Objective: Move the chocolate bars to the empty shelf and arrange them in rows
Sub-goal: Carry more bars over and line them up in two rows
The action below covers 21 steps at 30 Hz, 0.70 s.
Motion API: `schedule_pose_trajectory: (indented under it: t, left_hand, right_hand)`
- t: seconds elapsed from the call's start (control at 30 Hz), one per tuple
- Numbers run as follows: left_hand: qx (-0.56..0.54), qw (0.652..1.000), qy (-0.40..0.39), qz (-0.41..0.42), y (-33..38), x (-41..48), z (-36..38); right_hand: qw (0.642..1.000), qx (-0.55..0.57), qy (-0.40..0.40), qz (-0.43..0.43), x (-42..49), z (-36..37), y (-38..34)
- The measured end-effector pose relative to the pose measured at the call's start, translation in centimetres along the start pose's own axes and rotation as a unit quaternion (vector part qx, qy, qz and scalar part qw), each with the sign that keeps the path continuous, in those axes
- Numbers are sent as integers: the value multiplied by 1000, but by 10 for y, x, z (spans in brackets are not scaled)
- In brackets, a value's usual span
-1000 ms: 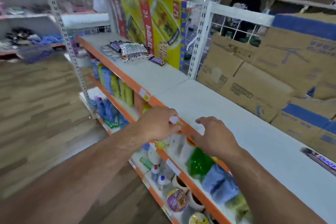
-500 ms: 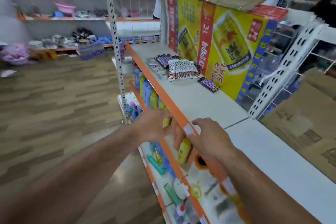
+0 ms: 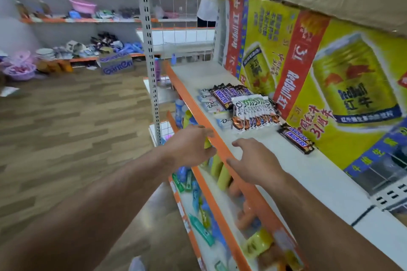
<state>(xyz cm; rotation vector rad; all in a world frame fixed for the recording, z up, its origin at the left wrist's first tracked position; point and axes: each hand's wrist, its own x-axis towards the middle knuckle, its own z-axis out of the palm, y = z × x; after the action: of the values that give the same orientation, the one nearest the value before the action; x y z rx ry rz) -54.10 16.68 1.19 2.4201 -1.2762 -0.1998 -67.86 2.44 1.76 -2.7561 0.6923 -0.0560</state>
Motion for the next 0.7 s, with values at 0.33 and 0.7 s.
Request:
schedule_pose_trajectory:
  t: [0.33, 0.7]
  left_hand:
    - [21, 991, -43, 122, -94, 115, -42]
    - [22, 971, -97, 219, -112, 218, -31]
  right_hand:
    - [992, 7, 36, 119, 99, 17, -56]
    - [966, -97, 92, 221, 166, 18, -24]
